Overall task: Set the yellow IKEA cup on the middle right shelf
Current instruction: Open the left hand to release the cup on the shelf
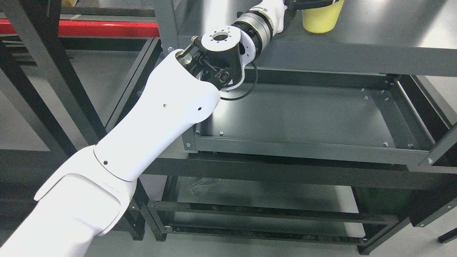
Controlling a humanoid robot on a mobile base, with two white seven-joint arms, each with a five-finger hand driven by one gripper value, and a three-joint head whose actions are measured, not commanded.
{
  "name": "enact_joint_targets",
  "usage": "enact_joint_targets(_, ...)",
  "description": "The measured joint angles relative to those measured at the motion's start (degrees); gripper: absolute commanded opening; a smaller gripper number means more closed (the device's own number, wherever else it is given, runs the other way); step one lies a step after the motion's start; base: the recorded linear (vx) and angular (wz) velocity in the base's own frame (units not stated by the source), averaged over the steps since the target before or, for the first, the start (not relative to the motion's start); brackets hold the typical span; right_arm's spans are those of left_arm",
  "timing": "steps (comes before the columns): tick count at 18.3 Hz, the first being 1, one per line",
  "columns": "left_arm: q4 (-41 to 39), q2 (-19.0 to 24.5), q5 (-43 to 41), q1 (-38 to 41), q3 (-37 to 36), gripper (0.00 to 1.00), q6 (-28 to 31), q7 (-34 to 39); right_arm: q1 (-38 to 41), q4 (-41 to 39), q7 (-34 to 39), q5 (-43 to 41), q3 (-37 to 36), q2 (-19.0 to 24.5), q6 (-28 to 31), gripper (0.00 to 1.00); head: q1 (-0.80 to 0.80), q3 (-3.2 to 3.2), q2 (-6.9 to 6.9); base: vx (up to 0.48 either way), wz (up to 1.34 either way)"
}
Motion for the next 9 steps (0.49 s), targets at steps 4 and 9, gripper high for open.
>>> enact_joint_targets(4, -0.1, 0.0, -4.0, 0.0, 0.0, 0.57, -0.5, 0.0, 0.0, 0.0, 0.0, 0.0, 0.0, 0.0, 0.0, 0.99, 0.0, 0.0, 0.0, 0.0, 0.0)
enact_joint_targets(9, 0.2, 0.0, -5.9, 0.2, 0.3, 0.0, -2.9, 2.7, 0.0, 0.0, 0.0, 0.0, 0.0, 0.0, 0.0, 0.99, 0.0, 0.0, 0.0, 0.0, 0.0)
